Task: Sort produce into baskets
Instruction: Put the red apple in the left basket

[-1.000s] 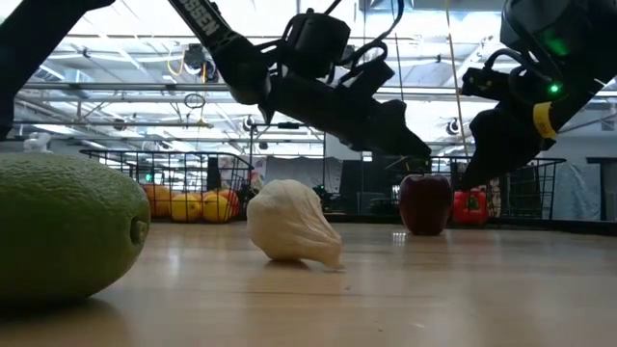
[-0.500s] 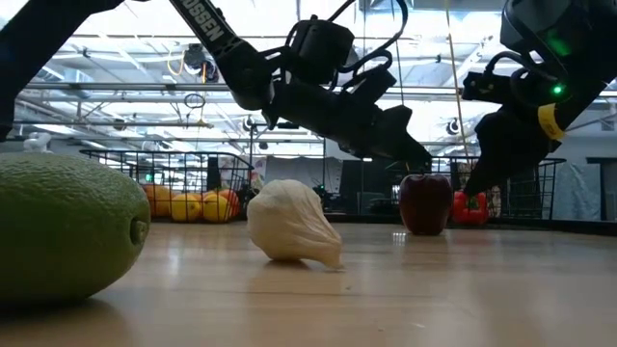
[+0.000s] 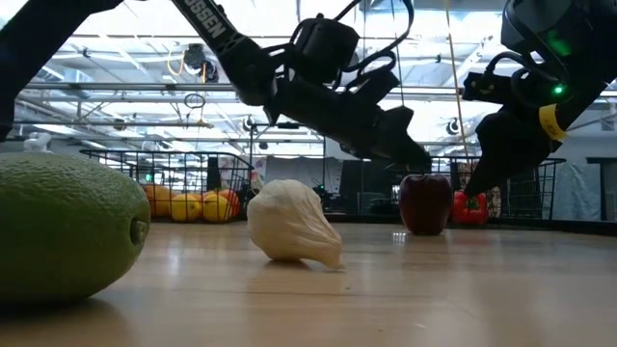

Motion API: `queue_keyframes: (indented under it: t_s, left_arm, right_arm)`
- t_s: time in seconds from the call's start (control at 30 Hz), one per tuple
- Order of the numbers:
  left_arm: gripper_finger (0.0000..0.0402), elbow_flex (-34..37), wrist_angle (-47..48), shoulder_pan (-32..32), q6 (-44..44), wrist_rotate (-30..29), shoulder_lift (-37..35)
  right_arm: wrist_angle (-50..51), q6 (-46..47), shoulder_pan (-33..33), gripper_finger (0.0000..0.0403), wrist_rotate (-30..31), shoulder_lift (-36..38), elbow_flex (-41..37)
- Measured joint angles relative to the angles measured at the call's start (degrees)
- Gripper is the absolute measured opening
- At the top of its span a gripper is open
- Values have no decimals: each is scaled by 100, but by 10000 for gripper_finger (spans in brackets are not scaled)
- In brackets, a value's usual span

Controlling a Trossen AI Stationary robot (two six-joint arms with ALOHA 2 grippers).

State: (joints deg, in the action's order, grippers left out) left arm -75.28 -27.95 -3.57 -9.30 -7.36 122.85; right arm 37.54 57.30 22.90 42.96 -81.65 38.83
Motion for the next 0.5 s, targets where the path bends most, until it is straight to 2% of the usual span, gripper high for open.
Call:
queue_keyframes:
  t_s: [0.3, 0.5]
  left_arm:
    - [180, -283, 665, -27, 71, 156, -2]
    - [179, -283, 728, -180, 404, 283, -2]
  right_arm:
    - [5, 4, 0, 312, -1, 0, 0]
    - [4, 8, 0, 312, -2, 0, 0]
